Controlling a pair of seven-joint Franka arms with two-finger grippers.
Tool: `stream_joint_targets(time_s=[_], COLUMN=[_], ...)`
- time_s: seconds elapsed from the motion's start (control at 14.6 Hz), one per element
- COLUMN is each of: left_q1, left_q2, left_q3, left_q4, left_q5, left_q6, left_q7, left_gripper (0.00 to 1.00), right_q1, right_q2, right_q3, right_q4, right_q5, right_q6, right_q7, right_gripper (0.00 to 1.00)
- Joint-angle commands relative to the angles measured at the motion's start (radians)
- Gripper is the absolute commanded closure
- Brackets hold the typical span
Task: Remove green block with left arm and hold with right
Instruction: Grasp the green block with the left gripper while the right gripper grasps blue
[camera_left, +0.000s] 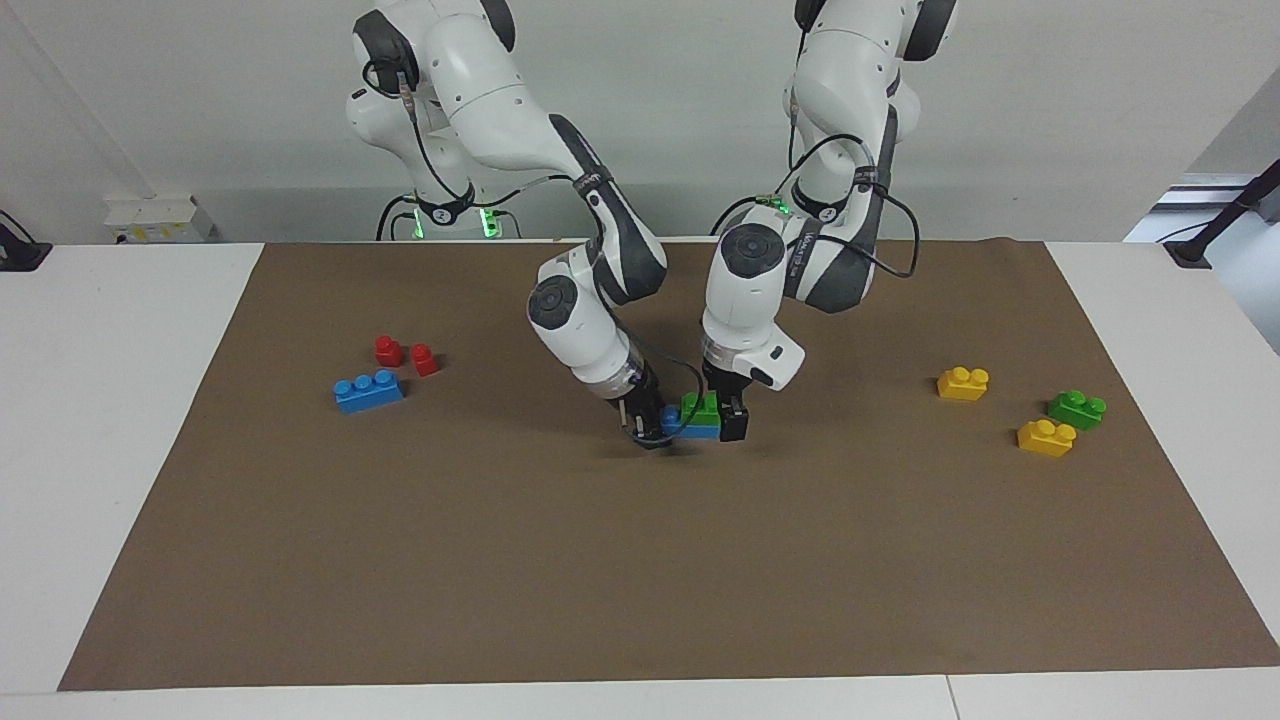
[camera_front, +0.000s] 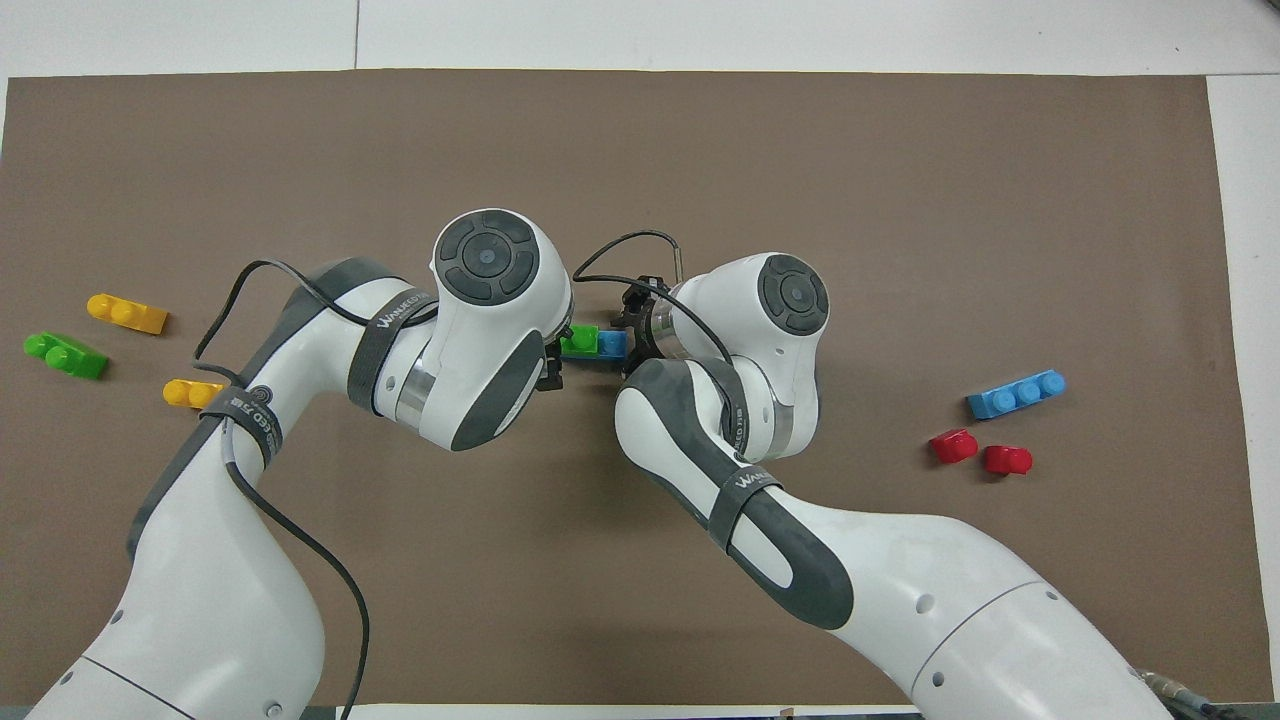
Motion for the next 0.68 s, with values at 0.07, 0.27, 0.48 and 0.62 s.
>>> stream_joint_targets(time_s=[0.07, 0.27, 0.48, 0.62], left_q1=[-0.018, -0.018, -0.018, -0.020], left_q2=[0.005, 0.005, 0.005, 0.005], left_q3=[0.009, 0.009, 0.009, 0.009], left_q4=[-0.002, -0.001, -0.001, -0.001], left_q5=[0.024, 0.033, 0.035, 0.035], left_q6=[0.011, 0.011, 0.012, 0.018], left_q7=[-0.047, -0.048, -0.048, -0.050], left_gripper=[0.00, 0.00, 0.00, 0.00], right_q1=[-0.009, -0.022, -0.022, -0.022], right_q2=[-0.016, -0.016, -0.015, -0.015], right_q3=[0.003, 0.001, 0.001, 0.001], right_q4=[-0.020, -0.021, -0.021, -0.021], right_q5=[0.037, 0.037, 0.037, 0.037], right_q6=[0.027, 0.027, 0.033, 0.038], right_q7=[0.010, 0.007, 0.006, 0.006], right_gripper=[1.00, 1.00, 1.00, 1.00])
